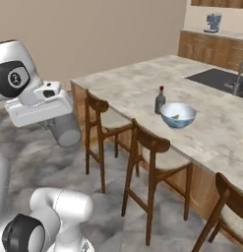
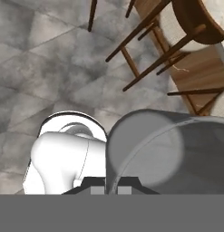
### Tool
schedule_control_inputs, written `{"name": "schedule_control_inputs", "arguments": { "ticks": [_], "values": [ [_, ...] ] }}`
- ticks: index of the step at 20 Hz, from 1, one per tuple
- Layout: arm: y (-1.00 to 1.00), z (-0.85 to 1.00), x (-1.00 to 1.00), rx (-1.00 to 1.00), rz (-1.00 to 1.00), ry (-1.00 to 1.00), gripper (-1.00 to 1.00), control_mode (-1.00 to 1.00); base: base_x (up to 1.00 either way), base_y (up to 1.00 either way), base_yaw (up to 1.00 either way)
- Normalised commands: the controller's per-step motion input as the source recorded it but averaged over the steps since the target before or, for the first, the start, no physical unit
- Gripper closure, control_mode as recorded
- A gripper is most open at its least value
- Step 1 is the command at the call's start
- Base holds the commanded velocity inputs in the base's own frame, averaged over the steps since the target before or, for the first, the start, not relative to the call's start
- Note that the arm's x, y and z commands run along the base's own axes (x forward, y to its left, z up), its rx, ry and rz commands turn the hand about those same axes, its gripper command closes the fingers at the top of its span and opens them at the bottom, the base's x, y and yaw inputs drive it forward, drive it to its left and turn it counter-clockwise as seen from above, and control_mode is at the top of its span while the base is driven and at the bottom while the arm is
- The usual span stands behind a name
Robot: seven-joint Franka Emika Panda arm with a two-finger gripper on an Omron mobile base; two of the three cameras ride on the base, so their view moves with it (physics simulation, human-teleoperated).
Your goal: There is a bowl on the dining counter. Grab a lemon wedge from the fridge and place it in the bowl. Then get the liquor bottle and glass cup from the cabinet and place them next to the bowl.
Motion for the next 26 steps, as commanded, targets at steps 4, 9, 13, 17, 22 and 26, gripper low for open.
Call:
{"name": "schedule_control_inputs", "arguments": {
  "ticks": [4, 9, 13, 17, 22, 26],
  "values": [
    [0.0, 0.0, 0.0, 0.0, 0.0, 0.0, 1.0, 1.0, 0.7, 0.08, -0.51],
    [0.0, 0.0, 0.0, 0.0, 0.0, 0.0, 1.0, 1.0, 0.66, 0.07, -0.51],
    [0.0, 0.0, 0.0, 0.0, 0.0, 0.0, 1.0, 1.0, 0.64, 0.07, -0.51],
    [0.0, 0.0, 0.0, 0.0, 0.0, 0.0, 1.0, 1.0, 0.59, 0.07, -0.51],
    [0.0, 0.0, 0.0, 0.0, 0.0, 0.0, 1.0, 1.0, 0.32, 0.32, -0.51],
    [0.0, 0.0, 0.0, 0.0, 0.0, 0.0, 1.0, 1.0, 0.32, 0.64, -0.45]
  ]
}}
